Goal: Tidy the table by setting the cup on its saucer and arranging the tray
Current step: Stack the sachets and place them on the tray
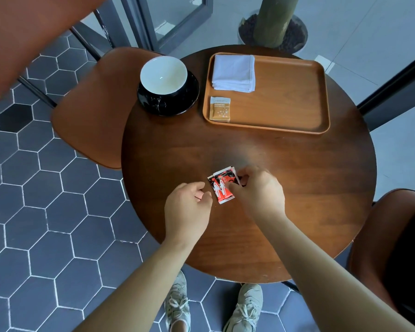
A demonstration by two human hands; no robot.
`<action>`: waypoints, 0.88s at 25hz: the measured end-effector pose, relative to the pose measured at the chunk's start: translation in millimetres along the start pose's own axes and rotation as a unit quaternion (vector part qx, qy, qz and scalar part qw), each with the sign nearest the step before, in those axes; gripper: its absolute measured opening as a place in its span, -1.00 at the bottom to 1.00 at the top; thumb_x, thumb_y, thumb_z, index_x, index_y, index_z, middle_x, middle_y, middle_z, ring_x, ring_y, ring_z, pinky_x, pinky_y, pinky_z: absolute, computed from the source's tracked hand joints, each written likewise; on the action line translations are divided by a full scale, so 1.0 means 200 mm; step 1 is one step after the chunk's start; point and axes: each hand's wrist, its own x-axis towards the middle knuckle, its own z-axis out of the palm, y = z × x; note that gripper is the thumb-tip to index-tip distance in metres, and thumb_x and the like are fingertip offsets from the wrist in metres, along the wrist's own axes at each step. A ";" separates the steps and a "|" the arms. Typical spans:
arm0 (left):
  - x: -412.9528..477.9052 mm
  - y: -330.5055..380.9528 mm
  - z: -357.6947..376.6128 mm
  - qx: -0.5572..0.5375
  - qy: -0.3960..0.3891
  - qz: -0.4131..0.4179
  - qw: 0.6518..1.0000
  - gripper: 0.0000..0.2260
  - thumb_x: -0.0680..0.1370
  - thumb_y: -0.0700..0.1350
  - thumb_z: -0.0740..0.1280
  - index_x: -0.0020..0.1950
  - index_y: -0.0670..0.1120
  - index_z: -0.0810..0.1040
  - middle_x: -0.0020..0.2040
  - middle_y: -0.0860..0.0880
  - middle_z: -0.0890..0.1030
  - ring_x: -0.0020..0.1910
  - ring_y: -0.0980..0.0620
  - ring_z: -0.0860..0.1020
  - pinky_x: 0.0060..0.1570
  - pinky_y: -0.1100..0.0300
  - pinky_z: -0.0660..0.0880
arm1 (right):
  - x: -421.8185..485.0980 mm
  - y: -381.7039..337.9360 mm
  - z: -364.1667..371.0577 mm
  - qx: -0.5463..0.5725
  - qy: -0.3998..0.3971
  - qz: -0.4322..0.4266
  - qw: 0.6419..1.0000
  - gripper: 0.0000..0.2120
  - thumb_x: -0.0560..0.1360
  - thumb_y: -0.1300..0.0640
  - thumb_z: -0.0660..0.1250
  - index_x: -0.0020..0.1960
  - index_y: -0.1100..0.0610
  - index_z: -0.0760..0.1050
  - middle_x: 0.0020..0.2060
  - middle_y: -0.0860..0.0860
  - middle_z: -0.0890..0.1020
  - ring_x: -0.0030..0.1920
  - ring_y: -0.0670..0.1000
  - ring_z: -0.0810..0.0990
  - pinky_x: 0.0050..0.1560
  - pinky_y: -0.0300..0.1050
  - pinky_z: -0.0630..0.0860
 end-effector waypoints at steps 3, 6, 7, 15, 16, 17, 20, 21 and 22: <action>0.00 0.05 0.01 -0.045 -0.021 -0.031 0.998 -0.83 0.51 -0.20 0.38 0.06 -0.12 0.71 -0.10 0.13 0.72 -0.17 0.18 0.64 -0.14 0.26 0.56 | -0.02 0.00 0.01 0.002 -0.012 -0.008 1.000 -0.75 0.42 -0.05 0.45 0.06 0.01 0.61 -0.04 -0.04 0.65 -0.12 0.04 0.62 -0.26 -0.16 0.40; 0.01 0.07 0.01 -0.101 -0.032 -0.084 0.991 -0.79 0.50 -0.20 0.40 0.11 -0.12 0.70 -0.03 0.18 0.70 -0.21 0.38 0.59 -0.17 0.50 0.48 | -0.04 -0.01 0.02 -0.022 -0.006 -0.014 1.000 -0.76 0.44 -0.06 0.43 0.06 0.01 0.60 -0.05 -0.04 0.65 -0.13 0.05 0.61 -0.26 -0.15 0.44; 0.01 0.07 0.02 -0.119 -0.035 -0.107 0.986 -0.75 0.51 -0.17 0.41 0.18 -0.13 0.67 0.04 0.07 0.72 -0.13 0.32 0.62 -0.05 0.39 0.55 | -0.04 -0.01 0.03 -0.020 -0.004 -0.013 1.000 -0.76 0.45 -0.07 0.42 0.06 0.00 0.60 -0.06 -0.05 0.65 -0.13 0.05 0.61 -0.25 -0.14 0.46; 0.04 0.12 0.07 -0.169 -0.032 -0.166 0.971 -0.69 0.48 -0.09 0.49 0.20 -0.13 0.66 -0.01 -0.03 0.73 -0.09 0.04 0.70 0.04 -0.02 0.64 | -0.05 0.01 0.03 0.005 0.001 -0.008 1.000 -0.76 0.45 -0.04 0.44 0.07 0.03 0.59 -0.06 -0.05 0.61 -0.17 0.02 0.58 -0.27 -0.16 0.42; 0.04 0.13 0.07 -0.163 -0.027 -0.162 0.973 -0.71 0.48 -0.09 0.50 0.18 -0.11 0.67 -0.02 -0.02 0.73 -0.10 0.05 0.70 0.04 -0.02 0.64 | -0.05 0.01 0.03 0.011 0.001 -0.012 1.000 -0.76 0.46 -0.03 0.45 0.07 0.04 0.60 -0.06 -0.05 0.61 -0.18 0.01 0.57 -0.28 -0.17 0.40; 0.04 0.14 0.08 -0.154 -0.021 -0.156 0.975 -0.74 0.48 -0.08 0.50 0.15 -0.10 0.68 -0.04 -0.01 0.73 -0.12 0.06 0.70 0.02 -0.01 0.65 | -0.04 0.02 0.03 0.020 -0.002 -0.017 1.000 -0.76 0.46 -0.02 0.45 0.08 0.05 0.60 -0.07 -0.05 0.60 -0.18 -0.01 0.55 -0.29 -0.18 0.39; 0.06 0.15 0.08 -0.141 -0.010 -0.149 0.979 -0.88 0.48 -0.12 0.50 0.00 -0.06 0.69 -0.12 0.03 0.72 -0.16 0.06 0.69 -0.04 -0.02 0.65 | -0.03 0.05 0.01 0.047 -0.018 -0.034 0.998 -0.76 0.47 0.02 0.45 0.10 0.08 0.60 -0.09 -0.06 0.57 -0.19 -0.05 0.52 -0.33 -0.28 0.33; 0.07 0.16 0.09 -0.138 -0.011 -0.148 0.979 -0.91 0.48 -0.13 0.50 -0.04 -0.06 0.68 -0.13 0.04 0.71 -0.16 0.06 0.68 -0.04 -0.03 0.64 | -0.03 0.06 0.01 0.054 -0.020 -0.039 0.998 -0.76 0.47 0.03 0.45 0.10 0.08 0.60 -0.09 -0.07 0.57 -0.19 -0.05 0.51 -0.33 -0.32 0.32; 0.07 0.16 0.09 -0.134 -0.014 -0.146 0.980 -0.92 0.48 -0.14 0.49 -0.04 -0.06 0.68 -0.13 0.05 0.71 -0.15 0.07 0.68 -0.04 -0.02 0.64 | -0.03 0.07 0.01 0.061 -0.019 -0.041 0.997 -0.76 0.46 0.03 0.46 0.09 0.08 0.60 -0.10 -0.07 0.57 -0.19 -0.06 0.51 -0.32 -0.34 0.32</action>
